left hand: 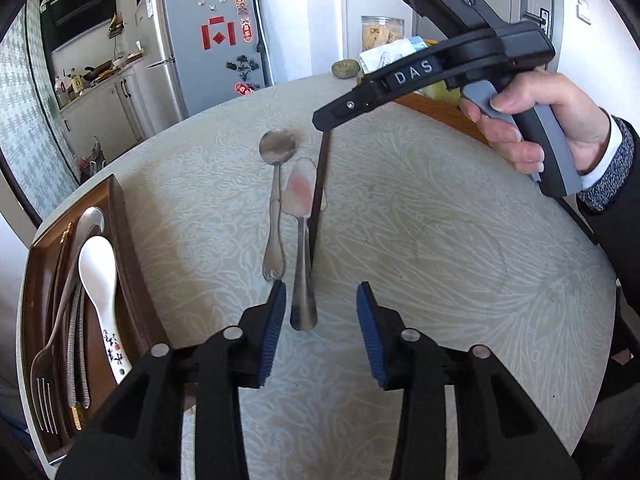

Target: Organize utensils

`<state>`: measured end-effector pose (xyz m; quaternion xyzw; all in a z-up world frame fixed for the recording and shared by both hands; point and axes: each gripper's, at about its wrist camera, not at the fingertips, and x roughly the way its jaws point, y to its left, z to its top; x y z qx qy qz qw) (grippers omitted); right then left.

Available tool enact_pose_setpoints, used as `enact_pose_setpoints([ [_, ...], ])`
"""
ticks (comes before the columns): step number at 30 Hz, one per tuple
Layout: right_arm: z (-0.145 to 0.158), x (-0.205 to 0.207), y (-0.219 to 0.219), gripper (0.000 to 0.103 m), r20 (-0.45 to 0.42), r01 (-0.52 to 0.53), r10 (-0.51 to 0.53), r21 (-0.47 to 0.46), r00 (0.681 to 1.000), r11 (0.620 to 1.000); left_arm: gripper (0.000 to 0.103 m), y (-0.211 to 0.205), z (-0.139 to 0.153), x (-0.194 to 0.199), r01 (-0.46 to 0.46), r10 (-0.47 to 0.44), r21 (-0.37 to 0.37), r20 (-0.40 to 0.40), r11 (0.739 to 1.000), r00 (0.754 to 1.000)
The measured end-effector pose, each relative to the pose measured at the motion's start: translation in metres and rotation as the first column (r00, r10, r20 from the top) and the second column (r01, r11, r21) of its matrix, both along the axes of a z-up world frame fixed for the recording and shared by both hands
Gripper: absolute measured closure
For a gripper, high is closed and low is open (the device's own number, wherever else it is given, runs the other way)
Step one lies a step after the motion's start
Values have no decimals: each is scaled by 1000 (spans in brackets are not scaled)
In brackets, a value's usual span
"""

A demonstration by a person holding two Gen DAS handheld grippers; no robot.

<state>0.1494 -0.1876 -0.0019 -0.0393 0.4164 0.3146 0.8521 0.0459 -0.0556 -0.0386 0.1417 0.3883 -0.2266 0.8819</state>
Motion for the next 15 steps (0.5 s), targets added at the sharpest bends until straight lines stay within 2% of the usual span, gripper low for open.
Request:
enact_pose_setpoints([
  [1, -2, -1, 1, 62, -3, -7, 7, 2, 1000, 1000, 64, 0, -3, 1, -8, 8, 11, -4, 1000, 1000],
  [2, -3, -1, 2, 62, -4, -12, 12, 2, 1000, 1000, 71, 2, -5, 4, -19, 19, 11, -18, 1000, 1000],
  [5, -7, 0, 3, 62, -14, -17, 17, 8, 1000, 1000, 72, 9, -4, 9, -39, 39, -5, -26, 999, 999],
  [8, -11, -1, 3, 62, -24, -21, 21, 9, 999, 1000, 78, 8, -7, 14, -40, 41, 12, -39, 999, 998],
  [9, -11, -1, 4, 62, -25, -22, 22, 8, 999, 1000, 88, 8, -7, 14, -35, 35, 12, -42, 999, 998],
  [15, -13, -5, 7, 63, -42, -29, 29, 16, 999, 999, 88, 6, -1, 8, -50, 50, 10, -8, 999, 999],
])
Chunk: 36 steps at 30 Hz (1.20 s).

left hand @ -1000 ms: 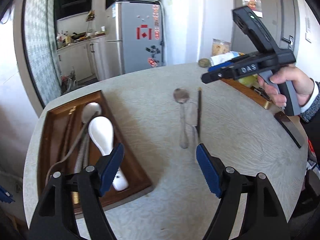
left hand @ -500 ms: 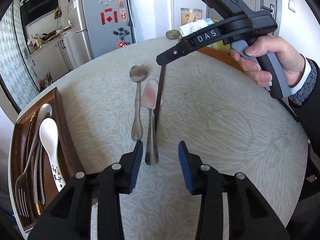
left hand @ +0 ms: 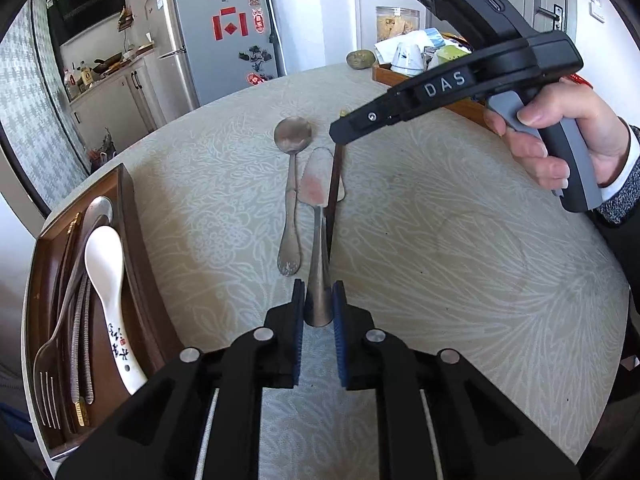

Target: Organize utensils

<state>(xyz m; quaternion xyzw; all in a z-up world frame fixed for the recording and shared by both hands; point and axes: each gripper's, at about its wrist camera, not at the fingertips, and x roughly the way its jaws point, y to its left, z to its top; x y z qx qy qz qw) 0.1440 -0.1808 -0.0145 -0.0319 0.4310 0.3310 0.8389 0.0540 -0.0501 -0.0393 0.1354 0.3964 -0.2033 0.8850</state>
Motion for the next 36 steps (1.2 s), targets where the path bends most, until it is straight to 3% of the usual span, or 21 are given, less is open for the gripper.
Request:
enact_pose_setpoints([
  [10, 0, 1, 23, 62, -28, 20, -19, 31, 999, 999, 88, 10, 13, -14, -17, 18, -18, 37, 1000, 999],
  [15, -22, 28, 33, 63, -179, 71, -50, 113, 983, 991, 88, 7, 8, -16, -20, 20, -3, 40, 1000, 999],
  [21, -22, 20, 24, 63, -197, 119, -104, 66, 975, 991, 88, 11, 11, -14, -30, 30, -12, 48, 999, 998],
  [30, -29, 3, 11, 62, -288, 159, -108, 160, 952, 974, 88, 11, 25, -19, -55, 59, -83, 56, 995, 997],
  [36, -31, -4, 12, 56, -352, 213, -123, 228, 928, 950, 88, 3, 22, -20, -33, 36, -132, 20, 991, 999],
])
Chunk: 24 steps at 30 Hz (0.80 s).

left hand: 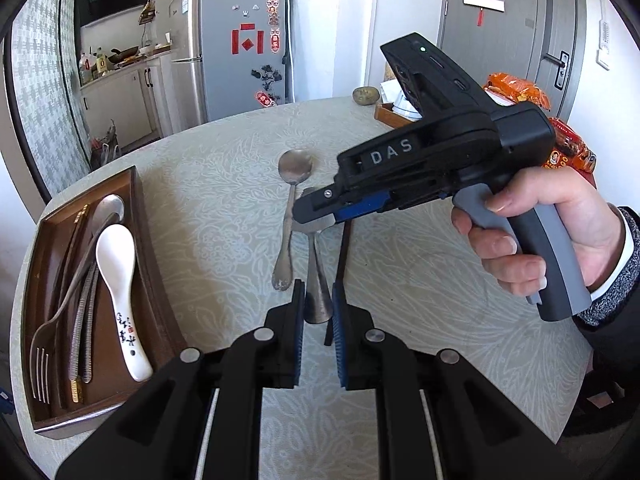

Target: Organize utensils

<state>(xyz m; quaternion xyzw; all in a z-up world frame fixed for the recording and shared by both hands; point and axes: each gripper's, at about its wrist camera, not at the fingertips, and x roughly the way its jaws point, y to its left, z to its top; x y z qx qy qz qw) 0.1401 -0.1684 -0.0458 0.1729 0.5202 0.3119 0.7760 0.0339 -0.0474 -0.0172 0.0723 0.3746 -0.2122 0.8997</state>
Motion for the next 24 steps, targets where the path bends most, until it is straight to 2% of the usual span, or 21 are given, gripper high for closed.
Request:
enact_pose_setpoints([
  [2, 1, -1, 3, 57, 12, 11, -11, -10, 1000, 1000, 88, -6, -5, -2, 15, -15, 21, -9, 1000, 1000],
  [3, 2, -2, 5, 62, 26, 15, -14, -25, 1000, 1000, 89, -8, -9, -2, 26, -26, 26, -20, 999, 999],
  [4, 2, -2, 7, 77, 35, 16, -15, -40, 999, 999, 90, -11, -12, -2, 40, -39, 33, -31, 999, 999],
  [5, 0, -2, 9, 82, 36, 14, -12, -53, 999, 998, 95, -13, -15, -2, 47, -46, 43, -34, 998, 998],
  [6, -2, -2, 10, 86, 45, 18, -15, -64, 999, 998, 95, -14, -17, -3, 52, -51, 51, -38, 997, 998],
  [16, 7, -6, 8, 89, 87, 29, -25, -38, 996, 999, 95, -6, -13, -4, 43, -42, 48, -18, 998, 999],
  [24, 31, -12, 54, 89, 130, -44, 53, -73, 990, 996, 95, 33, 4, -19, -14, 13, 40, 22, 999, 1000],
])
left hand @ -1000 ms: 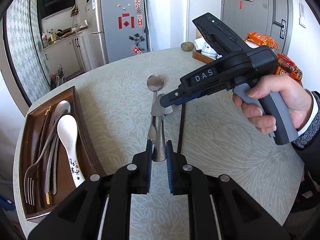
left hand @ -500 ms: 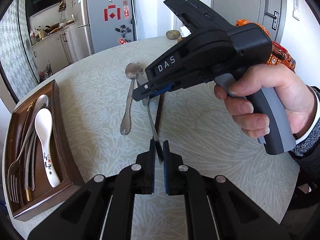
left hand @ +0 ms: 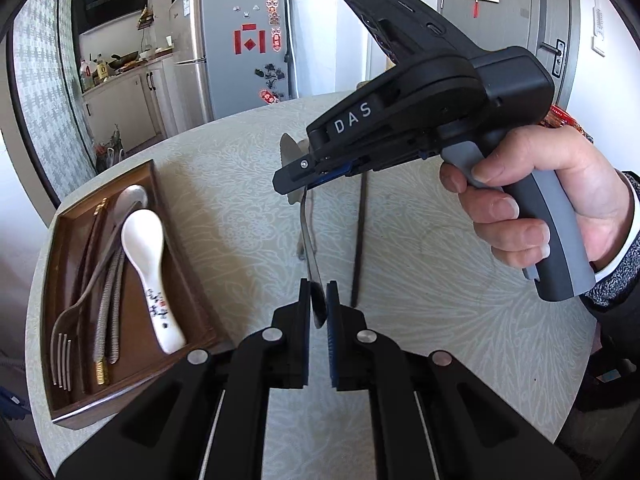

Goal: Organize utensils
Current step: 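Carry the knife into the tray and open both grippers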

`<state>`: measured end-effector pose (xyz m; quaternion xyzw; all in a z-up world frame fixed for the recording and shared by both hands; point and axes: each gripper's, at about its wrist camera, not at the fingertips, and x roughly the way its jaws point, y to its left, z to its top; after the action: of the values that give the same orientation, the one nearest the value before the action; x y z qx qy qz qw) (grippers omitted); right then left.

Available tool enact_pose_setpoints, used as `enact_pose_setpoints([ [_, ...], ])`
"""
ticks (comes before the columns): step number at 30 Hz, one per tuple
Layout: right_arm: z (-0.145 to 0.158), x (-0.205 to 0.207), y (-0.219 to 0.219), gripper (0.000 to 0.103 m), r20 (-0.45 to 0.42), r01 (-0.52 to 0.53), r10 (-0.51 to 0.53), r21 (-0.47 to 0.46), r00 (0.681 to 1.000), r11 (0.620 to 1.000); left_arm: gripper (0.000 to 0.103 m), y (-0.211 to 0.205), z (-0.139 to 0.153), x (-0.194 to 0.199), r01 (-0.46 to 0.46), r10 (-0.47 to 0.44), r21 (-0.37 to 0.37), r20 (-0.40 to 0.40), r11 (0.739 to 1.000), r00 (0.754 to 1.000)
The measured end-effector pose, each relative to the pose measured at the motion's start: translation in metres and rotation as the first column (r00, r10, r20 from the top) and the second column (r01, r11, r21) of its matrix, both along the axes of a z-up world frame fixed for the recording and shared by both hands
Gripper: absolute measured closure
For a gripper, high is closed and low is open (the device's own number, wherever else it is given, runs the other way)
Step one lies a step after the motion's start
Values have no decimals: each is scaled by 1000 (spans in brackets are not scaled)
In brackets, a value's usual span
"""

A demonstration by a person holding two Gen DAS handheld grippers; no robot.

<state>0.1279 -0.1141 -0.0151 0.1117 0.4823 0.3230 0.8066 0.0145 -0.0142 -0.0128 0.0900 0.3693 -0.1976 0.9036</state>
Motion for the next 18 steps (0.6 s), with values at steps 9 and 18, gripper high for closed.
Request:
enact_pose_setpoints([
  [9, 29, 12, 111, 89, 77, -159, 162, -43, 984, 986, 95, 84, 15, -1, -156, 156, -5, 36, 988, 987],
  [18, 7, 35, 183, 89, 62, -242, 247, -73, 967, 967, 95, 129, -1, 17, -245, 246, 25, -8, 969, 969],
])
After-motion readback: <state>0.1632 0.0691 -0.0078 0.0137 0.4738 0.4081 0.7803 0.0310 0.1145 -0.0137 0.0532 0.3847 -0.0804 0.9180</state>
